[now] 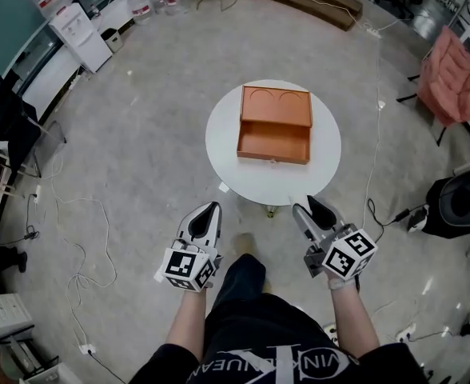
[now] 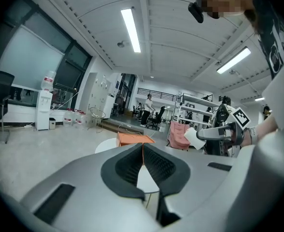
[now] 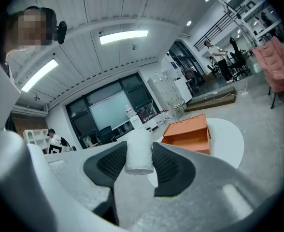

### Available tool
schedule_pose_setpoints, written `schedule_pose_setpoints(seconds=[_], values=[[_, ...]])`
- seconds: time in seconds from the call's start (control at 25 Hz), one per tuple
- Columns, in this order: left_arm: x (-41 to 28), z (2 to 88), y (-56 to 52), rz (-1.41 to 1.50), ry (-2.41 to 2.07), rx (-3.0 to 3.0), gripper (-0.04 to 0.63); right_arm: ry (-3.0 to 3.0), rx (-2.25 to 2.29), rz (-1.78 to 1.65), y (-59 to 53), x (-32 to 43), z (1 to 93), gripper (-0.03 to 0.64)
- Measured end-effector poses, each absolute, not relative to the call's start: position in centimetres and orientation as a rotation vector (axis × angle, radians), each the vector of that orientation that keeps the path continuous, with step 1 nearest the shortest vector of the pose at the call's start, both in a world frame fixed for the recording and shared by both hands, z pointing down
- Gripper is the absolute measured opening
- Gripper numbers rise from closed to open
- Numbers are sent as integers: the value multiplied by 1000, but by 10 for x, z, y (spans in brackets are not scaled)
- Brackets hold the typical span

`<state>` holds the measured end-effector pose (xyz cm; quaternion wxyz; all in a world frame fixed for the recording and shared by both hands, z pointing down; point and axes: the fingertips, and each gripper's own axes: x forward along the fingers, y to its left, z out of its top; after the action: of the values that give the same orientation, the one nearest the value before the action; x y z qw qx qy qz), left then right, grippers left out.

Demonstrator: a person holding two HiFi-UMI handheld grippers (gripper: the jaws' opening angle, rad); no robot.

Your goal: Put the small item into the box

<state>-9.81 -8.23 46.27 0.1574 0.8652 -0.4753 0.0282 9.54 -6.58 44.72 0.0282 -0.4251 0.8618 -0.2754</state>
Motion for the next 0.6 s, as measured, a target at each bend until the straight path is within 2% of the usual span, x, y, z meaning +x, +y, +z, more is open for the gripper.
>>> schedule_pose_setpoints(seconds=[0.6], values=[[-72,484,-178,98,-1242,2486,14,2648,-1410,-949,-146,103,472,169]])
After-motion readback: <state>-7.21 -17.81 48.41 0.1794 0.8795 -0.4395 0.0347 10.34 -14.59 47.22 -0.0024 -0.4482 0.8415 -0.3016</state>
